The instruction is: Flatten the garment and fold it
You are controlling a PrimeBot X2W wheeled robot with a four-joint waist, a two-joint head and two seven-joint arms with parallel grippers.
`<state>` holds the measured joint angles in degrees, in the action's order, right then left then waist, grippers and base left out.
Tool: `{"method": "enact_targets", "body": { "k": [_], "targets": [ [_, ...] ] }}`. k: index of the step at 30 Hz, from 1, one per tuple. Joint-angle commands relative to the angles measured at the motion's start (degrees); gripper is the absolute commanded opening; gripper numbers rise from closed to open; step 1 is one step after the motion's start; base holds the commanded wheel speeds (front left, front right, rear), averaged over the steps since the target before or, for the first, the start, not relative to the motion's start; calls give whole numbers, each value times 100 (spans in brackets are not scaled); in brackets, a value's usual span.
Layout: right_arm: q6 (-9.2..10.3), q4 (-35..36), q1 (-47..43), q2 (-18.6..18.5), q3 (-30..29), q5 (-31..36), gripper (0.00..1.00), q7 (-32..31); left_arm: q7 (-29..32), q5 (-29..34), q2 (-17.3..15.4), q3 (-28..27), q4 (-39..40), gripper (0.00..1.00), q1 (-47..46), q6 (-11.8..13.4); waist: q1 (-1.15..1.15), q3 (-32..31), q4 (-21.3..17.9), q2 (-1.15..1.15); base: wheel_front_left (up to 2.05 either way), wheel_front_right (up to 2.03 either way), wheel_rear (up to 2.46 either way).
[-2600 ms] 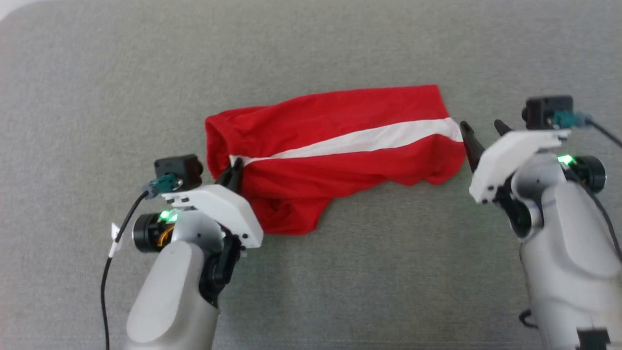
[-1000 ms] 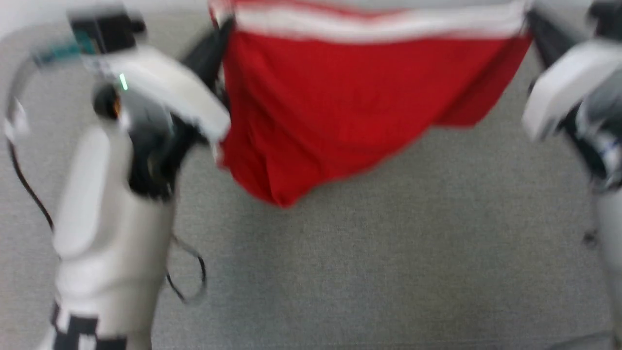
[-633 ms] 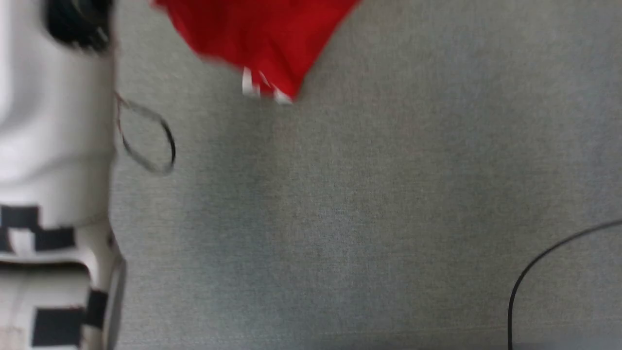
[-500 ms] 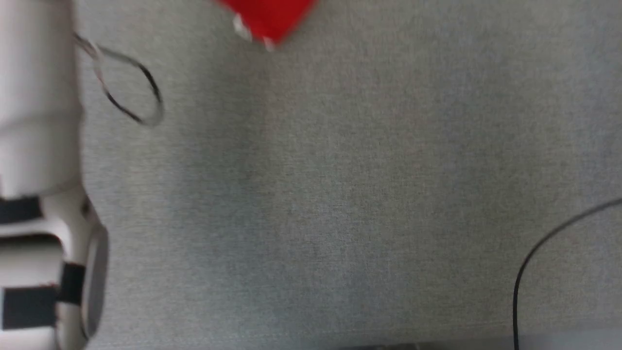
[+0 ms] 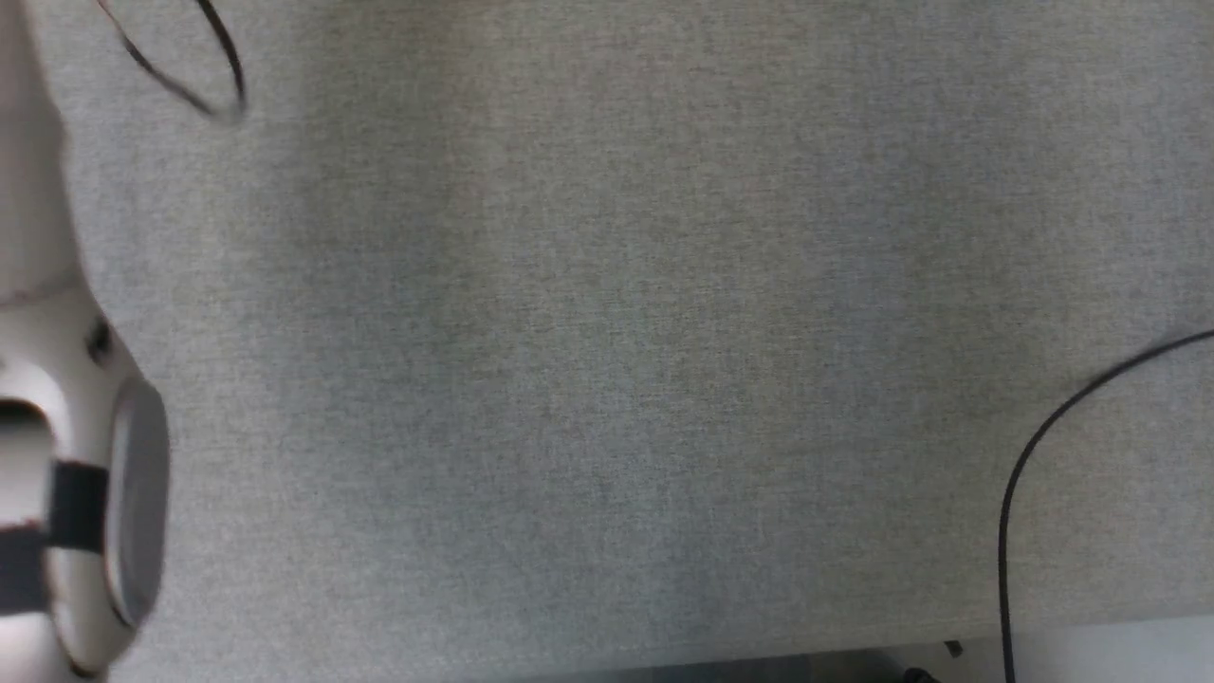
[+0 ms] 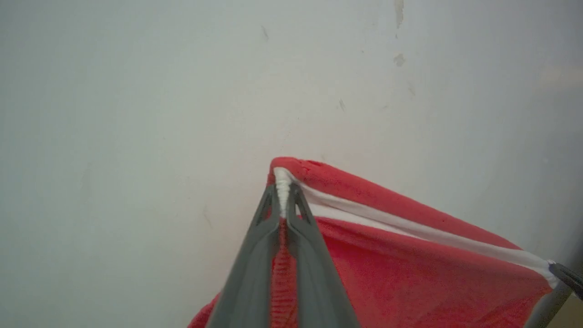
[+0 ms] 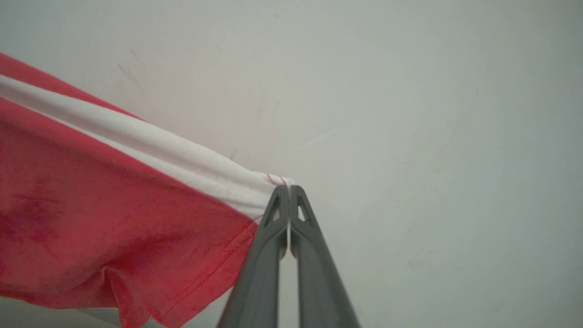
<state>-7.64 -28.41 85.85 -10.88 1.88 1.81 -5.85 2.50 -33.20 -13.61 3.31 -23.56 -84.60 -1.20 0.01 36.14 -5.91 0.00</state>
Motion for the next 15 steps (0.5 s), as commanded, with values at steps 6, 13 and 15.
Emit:
{"method": "enact_targets", "body": {
  "k": [6, 13, 15],
  "targets": [
    [15, -306, -1198, -152, 470, -617, 0, -95, 149, -60, -17, 359, -392, 0, 1378, -338, -1, -339, 201, 0, 0, 0, 0],
    [15, 205, -3373, -577, 981, -1848, 0, -600, 535, -339, 24, 880, -290, 0, 3622, -539, -1, -1181, 359, 0, 0, 0, 0],
    [15, 554, -4088, -665, 890, -2158, 0, -774, 676, -418, -8, 1040, -87, 0, 4304, -563, -1, -1436, 396, 0, 0, 0, 0]
  ]
}}
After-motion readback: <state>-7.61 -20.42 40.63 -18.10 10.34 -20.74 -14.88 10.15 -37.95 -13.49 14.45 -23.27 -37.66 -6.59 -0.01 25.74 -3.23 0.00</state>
